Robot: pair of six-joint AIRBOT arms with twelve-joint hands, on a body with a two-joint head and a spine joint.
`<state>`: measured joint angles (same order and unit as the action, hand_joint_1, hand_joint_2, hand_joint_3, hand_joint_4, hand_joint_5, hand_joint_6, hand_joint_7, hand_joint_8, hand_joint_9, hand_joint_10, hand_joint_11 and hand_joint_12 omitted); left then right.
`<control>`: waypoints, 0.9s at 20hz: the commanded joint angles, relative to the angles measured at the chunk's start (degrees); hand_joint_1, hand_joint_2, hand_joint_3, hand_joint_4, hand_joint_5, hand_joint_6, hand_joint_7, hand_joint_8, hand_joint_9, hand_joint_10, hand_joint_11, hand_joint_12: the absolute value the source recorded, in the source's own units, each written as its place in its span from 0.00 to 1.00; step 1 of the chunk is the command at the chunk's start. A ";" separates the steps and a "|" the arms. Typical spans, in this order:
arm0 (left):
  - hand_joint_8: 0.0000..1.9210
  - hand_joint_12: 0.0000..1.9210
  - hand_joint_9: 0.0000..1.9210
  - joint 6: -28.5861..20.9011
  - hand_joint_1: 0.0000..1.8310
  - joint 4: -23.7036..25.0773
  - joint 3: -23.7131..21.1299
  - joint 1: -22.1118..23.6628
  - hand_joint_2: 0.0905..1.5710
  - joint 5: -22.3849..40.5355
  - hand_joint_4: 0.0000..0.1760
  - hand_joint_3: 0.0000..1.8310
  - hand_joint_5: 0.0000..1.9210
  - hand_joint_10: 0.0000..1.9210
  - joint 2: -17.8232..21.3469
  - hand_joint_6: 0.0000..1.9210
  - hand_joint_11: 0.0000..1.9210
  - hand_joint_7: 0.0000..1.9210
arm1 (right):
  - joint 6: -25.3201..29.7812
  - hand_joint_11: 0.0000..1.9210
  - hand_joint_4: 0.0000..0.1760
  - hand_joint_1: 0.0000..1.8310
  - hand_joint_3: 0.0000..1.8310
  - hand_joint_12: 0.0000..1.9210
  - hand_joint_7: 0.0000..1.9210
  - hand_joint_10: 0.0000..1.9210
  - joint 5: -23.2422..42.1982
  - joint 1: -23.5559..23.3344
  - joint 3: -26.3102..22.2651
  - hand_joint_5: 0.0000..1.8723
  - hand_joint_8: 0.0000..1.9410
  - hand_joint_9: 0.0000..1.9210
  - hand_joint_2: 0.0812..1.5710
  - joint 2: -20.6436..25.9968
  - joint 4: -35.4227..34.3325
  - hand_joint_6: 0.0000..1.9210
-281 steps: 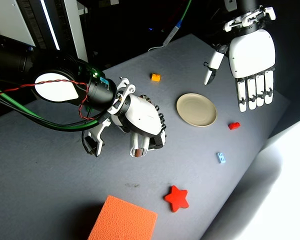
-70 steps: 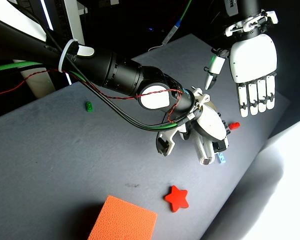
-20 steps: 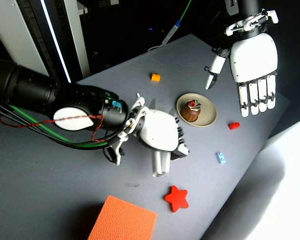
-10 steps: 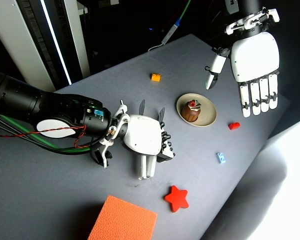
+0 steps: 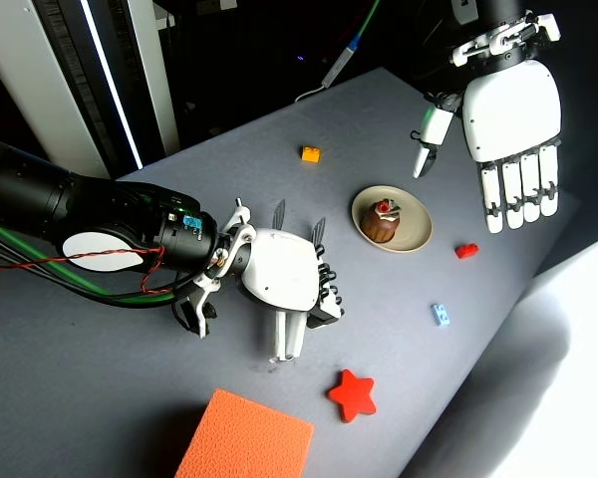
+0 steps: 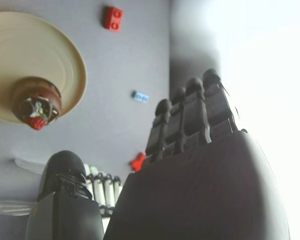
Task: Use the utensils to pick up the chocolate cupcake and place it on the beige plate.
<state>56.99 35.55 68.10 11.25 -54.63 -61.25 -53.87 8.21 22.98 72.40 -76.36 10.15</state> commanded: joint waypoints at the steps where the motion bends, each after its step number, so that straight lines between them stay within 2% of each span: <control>1: 0.00 0.00 0.02 0.17 0.09 3.51 0.01 0.35 0.66 2.17 0.00 0.00 0.00 0.00 0.56 0.00 0.00 0.01 | -0.26 0.06 0.00 0.41 0.00 0.67 0.27 0.07 5.93 -0.90 -0.19 0.23 0.00 0.26 0.67 0.41 -0.13 0.00; 3: 0.00 0.00 0.02 0.17 0.09 3.56 -0.05 0.60 0.66 2.11 0.00 0.00 0.00 0.00 0.50 0.00 0.00 0.01 | -0.39 0.01 0.00 0.37 0.00 0.64 0.22 0.01 5.66 -1.22 -0.19 0.17 0.00 0.23 0.67 0.45 -0.13 0.00; 5: 0.00 0.00 0.02 0.17 0.09 3.56 -0.06 0.64 0.66 2.10 0.00 0.00 0.00 0.00 0.48 0.00 0.00 0.01 | -0.40 0.00 0.00 0.38 0.00 0.62 0.21 0.01 4.94 -1.71 -0.20 0.17 0.00 0.22 0.65 0.48 -0.13 0.00; 7: 0.00 0.00 0.02 0.12 0.09 3.78 -0.06 0.74 0.66 2.09 0.00 0.00 0.00 0.00 0.47 0.00 0.00 0.01 | -0.40 0.00 0.00 0.37 0.00 0.53 0.17 0.00 3.70 -2.10 -0.43 0.13 0.00 0.16 0.62 0.62 -0.13 0.00; 10: 0.00 0.01 0.01 0.06 0.10 3.89 -0.07 0.72 0.67 2.10 0.00 0.00 0.00 0.00 0.48 0.00 0.01 0.00 | -1.18 0.00 0.00 0.33 0.00 0.52 0.15 0.00 2.76 -2.78 -3.14 0.10 0.00 0.14 0.59 2.92 -0.13 0.00; 14: 0.00 0.01 0.03 0.03 0.10 3.90 -0.09 0.74 0.66 2.10 0.00 0.00 0.00 0.00 0.46 0.00 0.01 0.01 | -1.25 0.00 0.00 0.26 0.00 0.48 0.09 0.00 0.59 -5.09 -9.68 0.06 0.00 0.09 0.56 9.46 -0.14 0.00; 18: 0.00 0.01 0.02 0.04 0.10 3.92 -0.02 0.52 0.66 2.15 0.00 0.00 0.00 0.00 0.50 0.00 0.00 0.01 | -1.00 0.00 0.00 0.24 0.00 0.46 0.08 0.01 -3.44 -8.17 -15.07 0.08 0.00 0.08 0.53 16.43 -0.15 0.01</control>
<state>56.95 35.99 68.07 11.25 -54.65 -61.25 -54.89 -0.91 15.14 56.51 -59.20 10.13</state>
